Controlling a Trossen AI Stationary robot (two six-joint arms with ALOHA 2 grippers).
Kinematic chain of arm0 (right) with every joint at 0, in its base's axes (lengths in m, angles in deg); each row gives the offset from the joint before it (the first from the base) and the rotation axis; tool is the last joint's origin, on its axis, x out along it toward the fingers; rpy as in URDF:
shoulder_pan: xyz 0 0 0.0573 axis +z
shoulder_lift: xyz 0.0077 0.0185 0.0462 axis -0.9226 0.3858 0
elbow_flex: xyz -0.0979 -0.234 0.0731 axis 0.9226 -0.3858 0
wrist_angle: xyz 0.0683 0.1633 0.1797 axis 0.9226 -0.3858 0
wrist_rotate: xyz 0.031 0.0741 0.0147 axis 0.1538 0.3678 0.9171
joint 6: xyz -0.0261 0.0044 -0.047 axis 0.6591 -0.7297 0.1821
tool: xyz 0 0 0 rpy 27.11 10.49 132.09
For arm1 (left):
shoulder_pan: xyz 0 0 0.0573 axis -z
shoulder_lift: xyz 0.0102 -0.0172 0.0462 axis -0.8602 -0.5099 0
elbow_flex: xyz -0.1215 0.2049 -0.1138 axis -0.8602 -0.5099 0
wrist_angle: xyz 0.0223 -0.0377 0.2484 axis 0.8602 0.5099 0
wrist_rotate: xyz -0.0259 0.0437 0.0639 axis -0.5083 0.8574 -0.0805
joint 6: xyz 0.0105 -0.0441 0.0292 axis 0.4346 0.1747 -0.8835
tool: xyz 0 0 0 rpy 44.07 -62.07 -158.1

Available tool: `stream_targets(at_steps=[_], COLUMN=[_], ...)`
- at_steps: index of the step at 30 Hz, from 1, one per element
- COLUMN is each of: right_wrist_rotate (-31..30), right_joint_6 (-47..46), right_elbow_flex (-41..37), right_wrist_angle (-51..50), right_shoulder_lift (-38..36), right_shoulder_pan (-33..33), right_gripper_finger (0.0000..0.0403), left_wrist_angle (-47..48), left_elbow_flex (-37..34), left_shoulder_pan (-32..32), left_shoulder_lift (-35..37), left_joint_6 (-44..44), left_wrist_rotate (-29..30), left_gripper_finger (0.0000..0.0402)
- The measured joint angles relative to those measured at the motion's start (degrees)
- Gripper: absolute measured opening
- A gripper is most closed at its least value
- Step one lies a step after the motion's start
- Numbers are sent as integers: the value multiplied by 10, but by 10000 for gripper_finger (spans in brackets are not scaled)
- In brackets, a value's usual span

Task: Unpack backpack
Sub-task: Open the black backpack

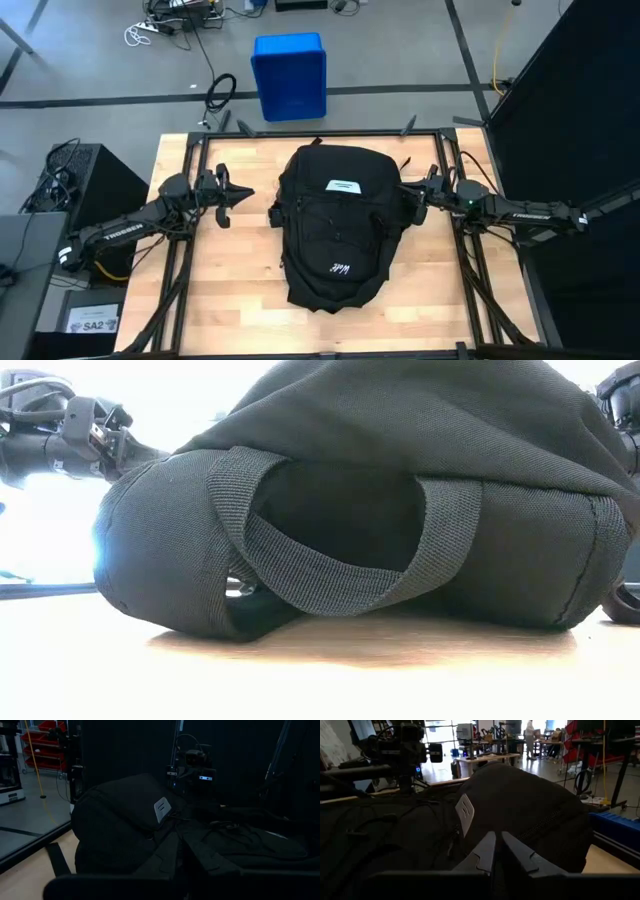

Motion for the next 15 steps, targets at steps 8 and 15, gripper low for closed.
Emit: stream_targets(at_steps=[8, 15], right_wrist_rotate=[0, 0], right_joint_6=[0, 0], right_elbow_flex=[0, 0], right_wrist_angle=[0, 0], right_shoulder_lift=[0, 0], right_shoulder_pan=[0, 0], right_gripper_finger=[9, 3], left_wrist_angle=[0, 0], left_elbow_flex=[0, 0], left_shoulder_pan=[0, 0], left_shoulder_lift=[0, 0], left_joint_6=[0, 0], left_wrist_rotate=[0, 0], left_gripper_finger=[0, 0])
